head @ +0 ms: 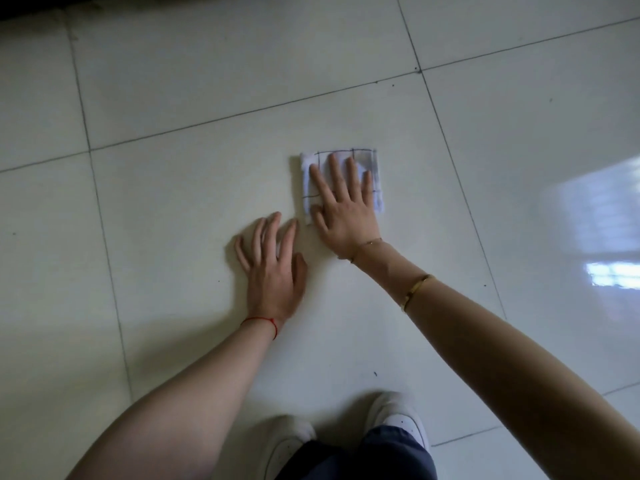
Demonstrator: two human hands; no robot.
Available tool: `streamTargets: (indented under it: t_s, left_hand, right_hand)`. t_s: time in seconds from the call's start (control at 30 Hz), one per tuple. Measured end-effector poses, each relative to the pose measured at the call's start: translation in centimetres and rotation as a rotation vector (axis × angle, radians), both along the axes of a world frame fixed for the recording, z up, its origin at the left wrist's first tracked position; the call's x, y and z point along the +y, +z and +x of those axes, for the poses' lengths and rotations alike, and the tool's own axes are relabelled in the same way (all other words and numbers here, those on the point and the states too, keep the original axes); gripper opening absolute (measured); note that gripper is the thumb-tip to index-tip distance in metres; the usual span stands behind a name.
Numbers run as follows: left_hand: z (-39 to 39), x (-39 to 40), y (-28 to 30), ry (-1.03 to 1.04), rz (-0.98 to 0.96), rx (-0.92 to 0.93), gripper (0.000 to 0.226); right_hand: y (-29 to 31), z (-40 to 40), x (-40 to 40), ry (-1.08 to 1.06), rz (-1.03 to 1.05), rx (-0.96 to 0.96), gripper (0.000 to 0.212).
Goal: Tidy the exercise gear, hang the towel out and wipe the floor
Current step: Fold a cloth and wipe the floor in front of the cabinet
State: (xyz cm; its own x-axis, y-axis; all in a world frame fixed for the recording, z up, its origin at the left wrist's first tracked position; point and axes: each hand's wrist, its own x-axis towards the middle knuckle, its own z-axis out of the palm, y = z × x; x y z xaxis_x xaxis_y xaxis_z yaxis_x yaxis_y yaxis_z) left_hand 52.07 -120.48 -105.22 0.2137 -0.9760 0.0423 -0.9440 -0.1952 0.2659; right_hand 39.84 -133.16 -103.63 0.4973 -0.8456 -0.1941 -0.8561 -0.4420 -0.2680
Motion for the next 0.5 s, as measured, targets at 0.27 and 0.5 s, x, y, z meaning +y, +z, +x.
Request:
streamTargets:
  t_s: [0.27,0.5]
  left_hand:
    - [-0.2,0.0,0.1,0.017,-0.024,0.031,0.055]
    - [-0.3,0.0,0.0,0.022,-0.023,0.023,0.054]
  right_hand:
    - [0.0,-5.5,5.8,-0.004,-0.05,-0.014,0.064]
    - [0.5,-11.1,5.1,-0.318,0.025,0.058,0.066]
